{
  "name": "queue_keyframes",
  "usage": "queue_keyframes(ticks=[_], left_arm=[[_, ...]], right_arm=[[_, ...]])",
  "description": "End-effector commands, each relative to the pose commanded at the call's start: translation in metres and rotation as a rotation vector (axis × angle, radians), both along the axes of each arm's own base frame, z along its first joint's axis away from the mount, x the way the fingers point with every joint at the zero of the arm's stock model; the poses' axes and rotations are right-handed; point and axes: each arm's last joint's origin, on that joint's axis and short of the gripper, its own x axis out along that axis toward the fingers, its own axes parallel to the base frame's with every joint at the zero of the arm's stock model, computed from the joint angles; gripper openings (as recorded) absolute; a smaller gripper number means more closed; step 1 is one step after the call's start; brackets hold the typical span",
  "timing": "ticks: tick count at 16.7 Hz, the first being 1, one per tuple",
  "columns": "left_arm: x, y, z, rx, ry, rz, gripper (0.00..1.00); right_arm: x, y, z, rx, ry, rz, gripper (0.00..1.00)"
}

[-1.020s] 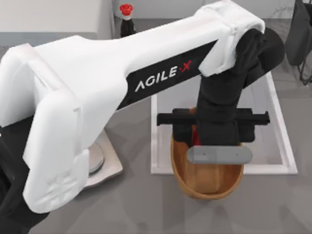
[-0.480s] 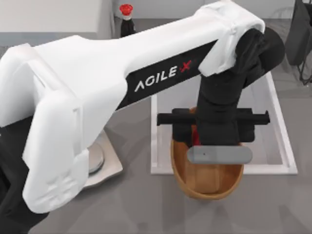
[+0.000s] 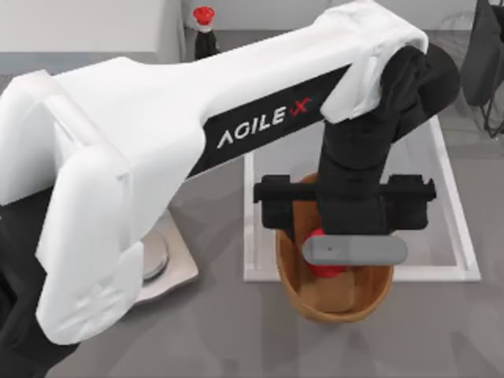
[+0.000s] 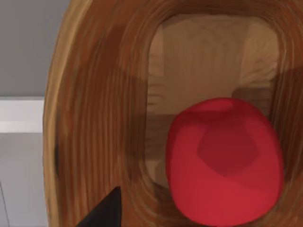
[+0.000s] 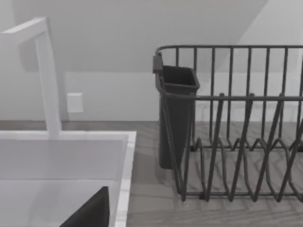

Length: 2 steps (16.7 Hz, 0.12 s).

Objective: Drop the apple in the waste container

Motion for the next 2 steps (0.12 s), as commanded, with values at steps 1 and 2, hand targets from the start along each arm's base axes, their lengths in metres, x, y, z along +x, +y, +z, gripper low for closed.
queue_keyframes(ticks=[1,2], left_arm=[[0.0000,0.0000,0.0000,0.000,0.000,0.000,1.00],[0.0000,0.0000,0.0000,0.000,0.000,0.000,1.00]], right_arm=[[0.0000,0.0000,0.0000,0.000,0.000,0.000,1.00],[0.0000,0.0000,0.0000,0.000,0.000,0.000,1.00]])
